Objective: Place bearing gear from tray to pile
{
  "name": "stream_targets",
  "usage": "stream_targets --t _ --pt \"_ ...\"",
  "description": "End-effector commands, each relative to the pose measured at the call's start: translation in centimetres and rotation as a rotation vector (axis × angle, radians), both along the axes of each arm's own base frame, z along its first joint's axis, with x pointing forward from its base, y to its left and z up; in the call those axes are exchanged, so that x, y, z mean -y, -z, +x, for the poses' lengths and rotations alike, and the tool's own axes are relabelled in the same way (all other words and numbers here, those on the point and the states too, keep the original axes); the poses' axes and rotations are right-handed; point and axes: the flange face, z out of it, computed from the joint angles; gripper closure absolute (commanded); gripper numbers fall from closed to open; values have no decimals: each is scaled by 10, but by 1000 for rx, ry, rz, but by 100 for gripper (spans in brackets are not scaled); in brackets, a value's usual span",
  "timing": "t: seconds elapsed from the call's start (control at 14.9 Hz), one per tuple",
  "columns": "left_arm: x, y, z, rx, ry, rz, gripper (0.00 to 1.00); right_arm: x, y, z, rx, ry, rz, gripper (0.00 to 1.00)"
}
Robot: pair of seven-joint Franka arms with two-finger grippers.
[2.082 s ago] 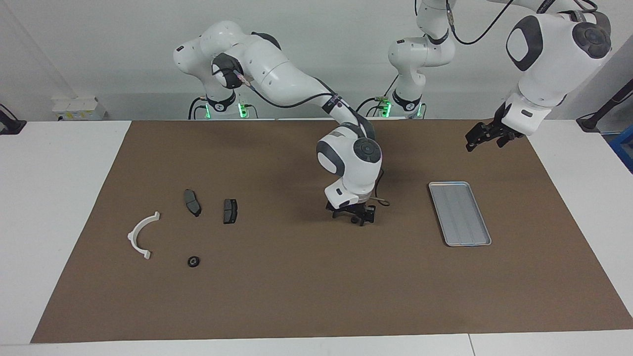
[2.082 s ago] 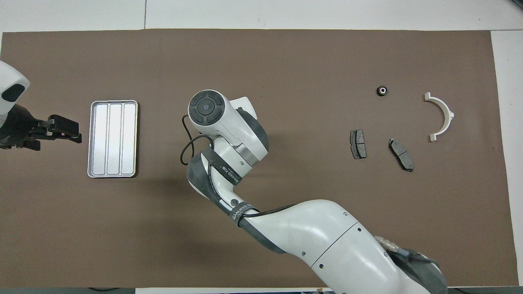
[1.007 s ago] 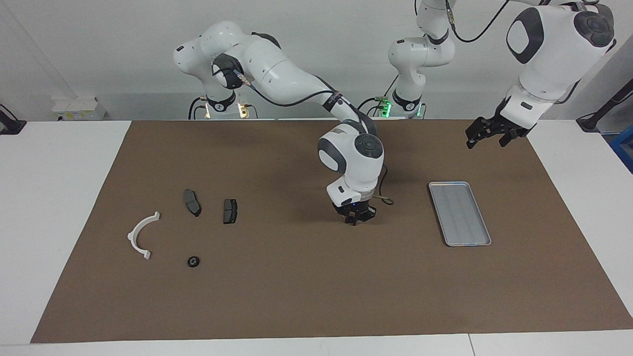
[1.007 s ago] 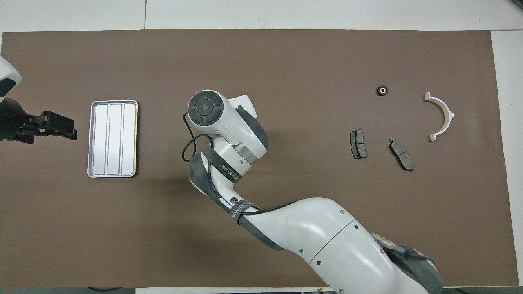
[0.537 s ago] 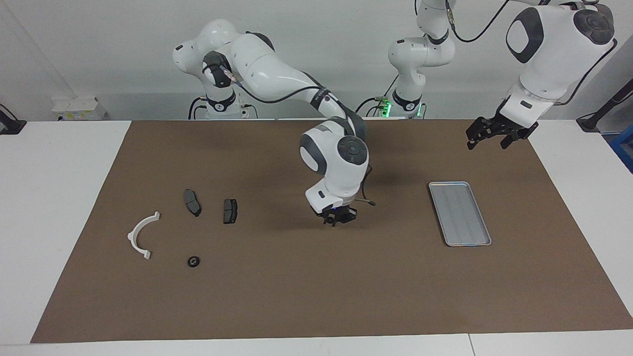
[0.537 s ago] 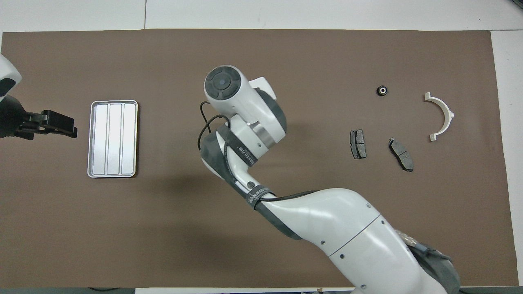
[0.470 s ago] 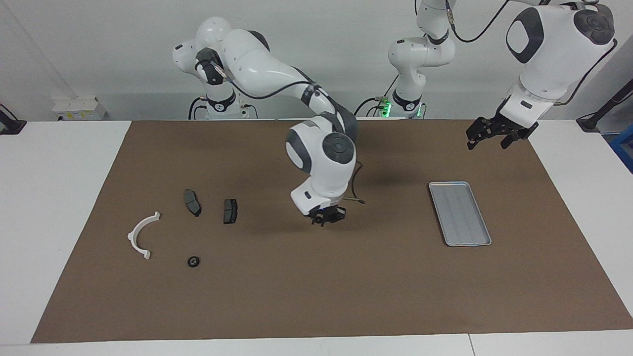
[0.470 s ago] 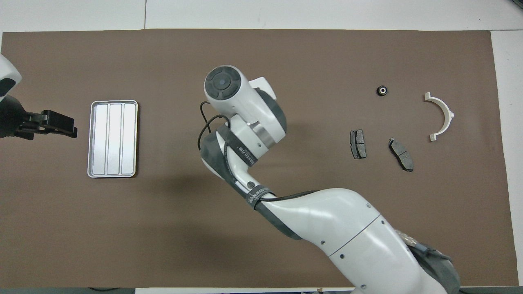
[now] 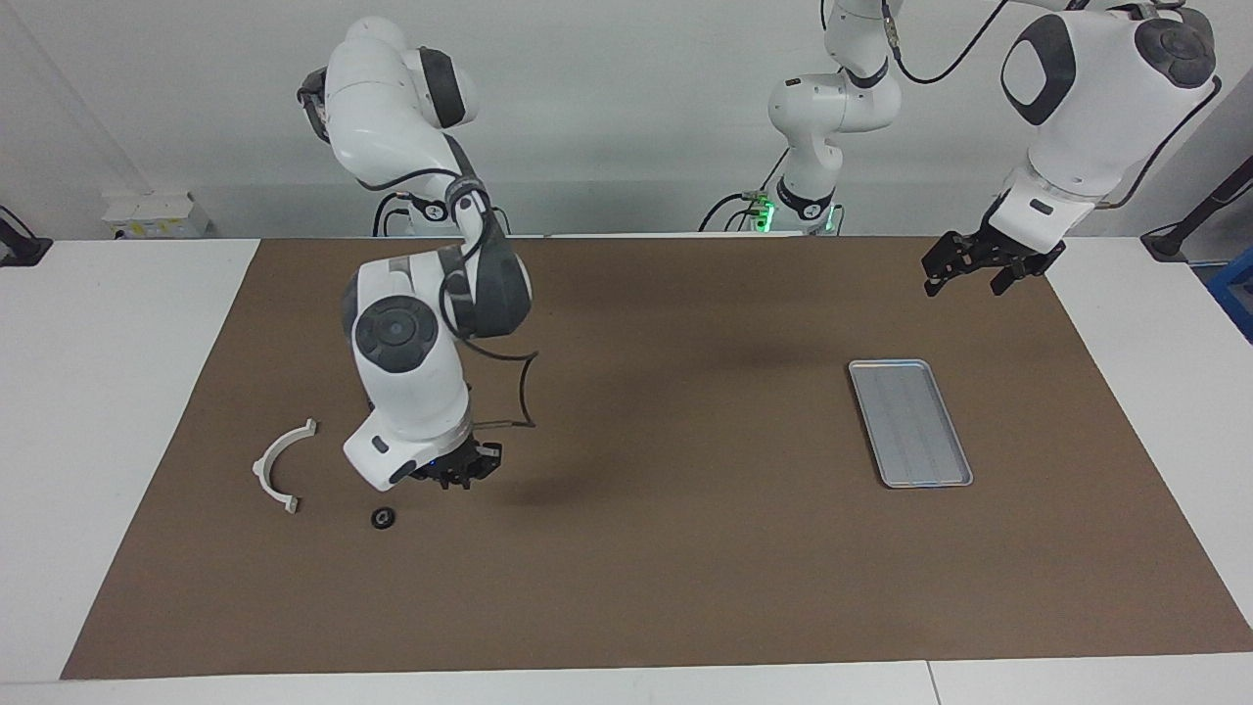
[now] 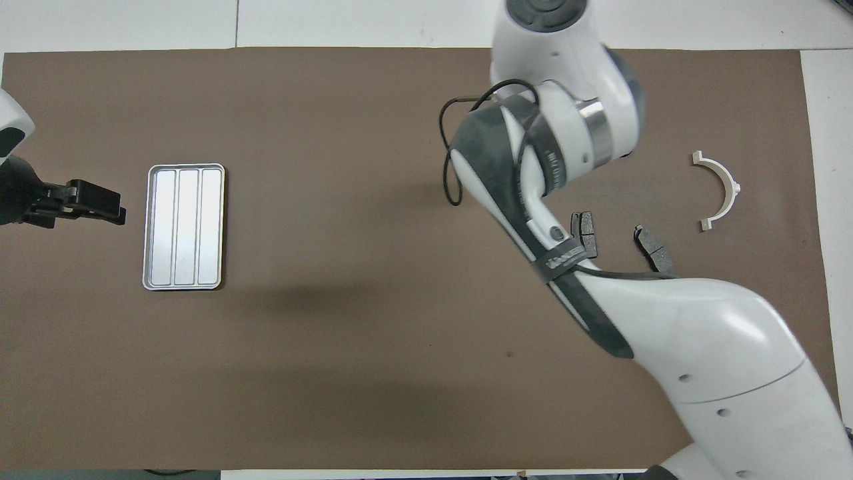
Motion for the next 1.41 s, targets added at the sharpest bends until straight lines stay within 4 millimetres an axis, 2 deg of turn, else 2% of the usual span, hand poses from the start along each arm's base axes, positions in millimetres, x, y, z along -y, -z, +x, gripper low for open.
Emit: stream_targets --t 0.0,0.4,0.67,0.74,0.94,1.34 --pt "0 -7 1 18 12 11 0 19 43 -19 15 -24 15 100" --pt "-2 -5 -5 10 9 11 0 31 86 -22 45 -8 29 100" --pt "-3 -5 -5 10 7 11 0 29 86 -24 46 -4 29 99" --pt "-2 -5 -5 10 9 11 0 29 84 -24 49 0 30 1" --pt "-2 -5 -5 10 9 11 0 25 74 -25 51 -5 27 0" --pt "-2 -5 -5 10 9 11 0 29 57 -24 74 -4 26 0"
